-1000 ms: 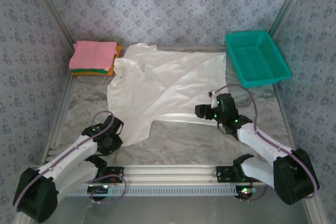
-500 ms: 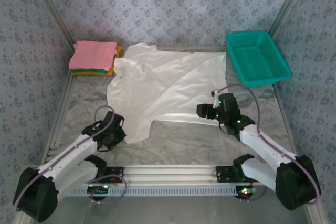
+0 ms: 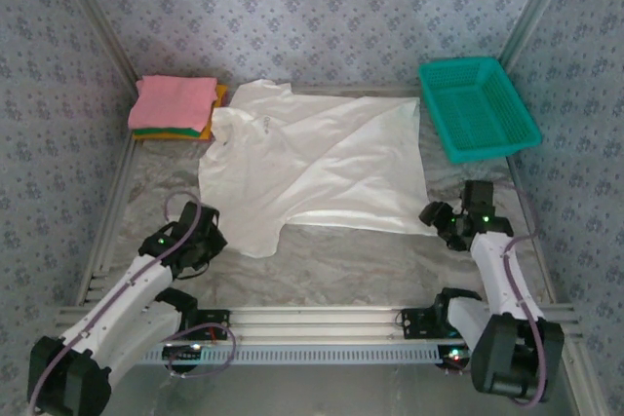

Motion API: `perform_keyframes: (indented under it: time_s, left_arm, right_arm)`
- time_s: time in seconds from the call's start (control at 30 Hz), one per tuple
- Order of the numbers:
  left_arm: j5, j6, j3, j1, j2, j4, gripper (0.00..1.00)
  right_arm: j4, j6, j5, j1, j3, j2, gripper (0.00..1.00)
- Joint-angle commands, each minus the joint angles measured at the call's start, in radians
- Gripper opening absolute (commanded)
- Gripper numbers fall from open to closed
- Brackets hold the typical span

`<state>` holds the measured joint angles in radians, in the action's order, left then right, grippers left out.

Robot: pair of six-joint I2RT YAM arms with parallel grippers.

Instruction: Fold and stack the t-shirts

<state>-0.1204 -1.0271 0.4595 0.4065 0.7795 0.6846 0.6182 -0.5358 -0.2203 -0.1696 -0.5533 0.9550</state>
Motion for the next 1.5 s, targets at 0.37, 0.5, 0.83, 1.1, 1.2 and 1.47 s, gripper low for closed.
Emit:
perform_keyframes:
  time_s: [0.37, 0.5, 0.83, 1.1, 1.2, 1.47]
  left_arm:
    - [0.007, 0.004, -0.045, -0.032, -0.134, 0.05, 0.0]
    - [0.005, 0.013, -0.045, -0.038, -0.139, 0.05, 0.0]
    - [0.023, 0.024, -0.048, -0.046, -0.121, 0.025, 0.0]
    - [0.029, 0.024, -0.06, -0.048, -0.115, 0.003, 0.0]
    - [0.024, 0.027, -0.055, -0.05, -0.117, 0.006, 0.0]
    - [0.01, 0.055, -0.012, -0.067, -0.124, 0.033, 0.0]
  right_arm:
    - [-0.11, -0.036, -0.172, -0.065, 0.036, 0.17, 0.65]
    - [-0.135, -0.055, -0.153, -0.068, 0.052, 0.174, 0.64]
    - [-0.178, -0.067, -0.136, -0.091, 0.086, 0.214, 0.61]
    - [-0.264, -0.061, -0.131, -0.097, 0.103, 0.22, 0.35]
    - [-0.275, -0.052, -0.115, -0.097, 0.098, 0.22, 0.28]
    - [-0.249, -0.043, -0.124, -0.099, 0.073, 0.191, 0.0]
